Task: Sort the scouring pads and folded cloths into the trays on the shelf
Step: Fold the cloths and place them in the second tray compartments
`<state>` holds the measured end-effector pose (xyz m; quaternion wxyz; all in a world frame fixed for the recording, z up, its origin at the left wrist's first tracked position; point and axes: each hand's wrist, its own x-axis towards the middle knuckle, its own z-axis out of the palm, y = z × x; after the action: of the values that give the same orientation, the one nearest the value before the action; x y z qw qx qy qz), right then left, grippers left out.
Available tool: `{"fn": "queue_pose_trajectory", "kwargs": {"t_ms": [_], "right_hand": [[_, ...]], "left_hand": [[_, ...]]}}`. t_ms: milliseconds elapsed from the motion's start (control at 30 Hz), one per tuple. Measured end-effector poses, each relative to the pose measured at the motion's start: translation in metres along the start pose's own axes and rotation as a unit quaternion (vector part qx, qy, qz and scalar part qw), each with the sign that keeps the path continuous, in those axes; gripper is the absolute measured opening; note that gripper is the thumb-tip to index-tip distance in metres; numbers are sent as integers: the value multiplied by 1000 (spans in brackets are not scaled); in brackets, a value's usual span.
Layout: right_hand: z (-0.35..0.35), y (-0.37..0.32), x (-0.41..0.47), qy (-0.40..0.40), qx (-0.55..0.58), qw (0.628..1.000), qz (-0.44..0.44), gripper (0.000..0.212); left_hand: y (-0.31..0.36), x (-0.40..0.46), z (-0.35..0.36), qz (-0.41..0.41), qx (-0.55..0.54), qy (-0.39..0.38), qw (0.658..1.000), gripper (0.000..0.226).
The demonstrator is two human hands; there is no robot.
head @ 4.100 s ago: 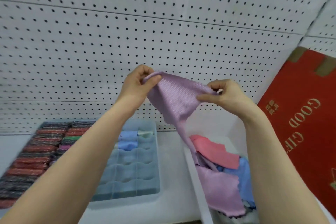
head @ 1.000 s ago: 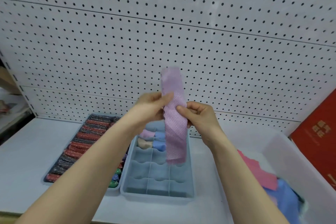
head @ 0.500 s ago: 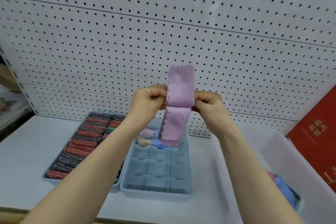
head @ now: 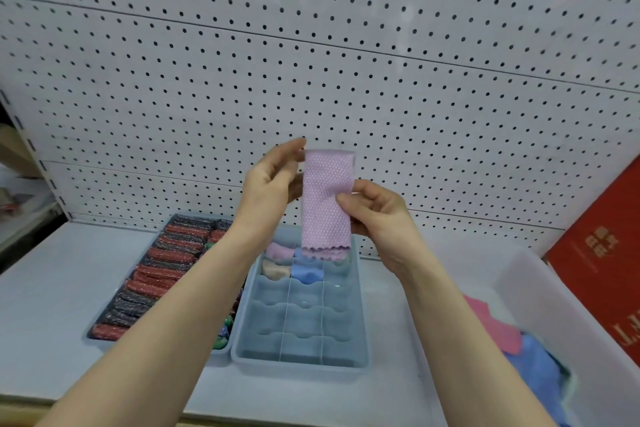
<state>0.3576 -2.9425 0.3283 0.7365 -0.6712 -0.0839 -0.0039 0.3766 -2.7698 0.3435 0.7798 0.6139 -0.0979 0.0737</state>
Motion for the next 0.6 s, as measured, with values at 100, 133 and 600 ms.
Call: {"fn": "queue_pose_trajectory", "kwargs": {"t_ms": [100,133,600], "right_hand": [[2,-4,4,41,2,998,-41,13],[3,-5,4,45,1,998,-53,14],[-2,9,-6,-31,-93,991,-90,19]], "left_hand": [[-7,-6,-3,-107,14,-71,992,26],[-12,-8,-5,-126,27,-91,987,28],[-22,-10,-5,-139,-30,-1,990,36]]}}
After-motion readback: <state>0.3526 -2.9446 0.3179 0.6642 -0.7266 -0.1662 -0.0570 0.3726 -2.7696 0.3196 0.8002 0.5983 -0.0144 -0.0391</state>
